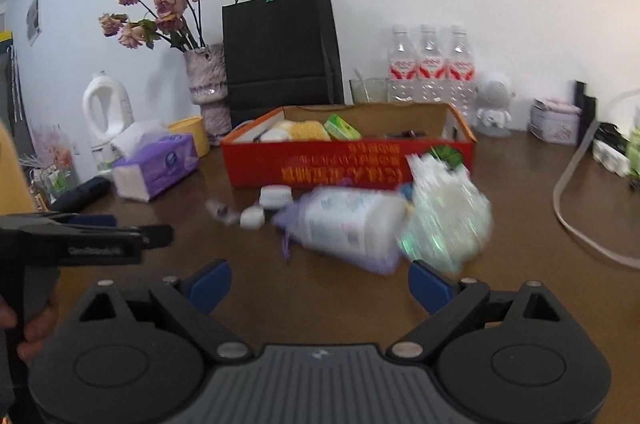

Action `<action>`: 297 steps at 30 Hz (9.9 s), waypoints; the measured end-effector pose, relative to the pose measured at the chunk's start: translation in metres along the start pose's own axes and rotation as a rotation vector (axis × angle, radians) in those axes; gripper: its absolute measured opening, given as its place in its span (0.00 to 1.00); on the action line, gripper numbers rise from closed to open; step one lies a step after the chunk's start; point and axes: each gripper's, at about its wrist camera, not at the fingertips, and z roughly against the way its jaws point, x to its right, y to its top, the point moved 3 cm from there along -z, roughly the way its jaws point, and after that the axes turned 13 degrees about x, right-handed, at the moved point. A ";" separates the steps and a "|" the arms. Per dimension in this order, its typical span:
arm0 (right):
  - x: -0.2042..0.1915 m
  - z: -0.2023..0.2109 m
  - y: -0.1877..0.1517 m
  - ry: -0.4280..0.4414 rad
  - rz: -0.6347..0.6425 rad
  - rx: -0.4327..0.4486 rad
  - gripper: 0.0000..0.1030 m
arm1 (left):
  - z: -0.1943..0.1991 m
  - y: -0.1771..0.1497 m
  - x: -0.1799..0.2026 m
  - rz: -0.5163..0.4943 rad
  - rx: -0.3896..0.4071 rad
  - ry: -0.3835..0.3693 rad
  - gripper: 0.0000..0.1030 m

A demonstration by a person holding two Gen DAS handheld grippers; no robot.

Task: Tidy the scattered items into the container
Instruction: 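Grasp a small clear wrapper with the left gripper while the right gripper grasps the white bottle cap, then carry the wrapper and bottle cap over the box and open both grippers, then withdraw both grippers toward the clear plastic bag on the table, then grasp a small clear wrapper with the left gripper while the right gripper grasps the crumpled clear plastic bag, then carry the wrapper and plastic bag over the box and open both grippers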

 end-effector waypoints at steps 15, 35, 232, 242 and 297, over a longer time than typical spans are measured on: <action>-0.013 -0.109 -0.009 0.017 0.044 -0.139 0.73 | -0.094 0.003 -0.023 0.060 -0.112 -0.067 0.57; -0.038 -0.163 0.009 0.103 0.053 -0.114 0.59 | -0.070 0.023 -0.037 0.169 -0.020 -0.080 0.07; 0.101 -0.013 0.011 -0.068 -0.086 0.152 0.20 | -0.025 0.030 0.022 0.120 0.078 -0.019 0.21; 0.031 0.029 0.003 0.067 -0.086 0.135 0.21 | 0.063 -0.003 0.025 0.148 0.081 0.014 0.22; -0.002 -0.028 0.062 0.050 0.007 0.211 0.22 | 0.023 0.037 0.012 0.156 0.194 -0.089 0.22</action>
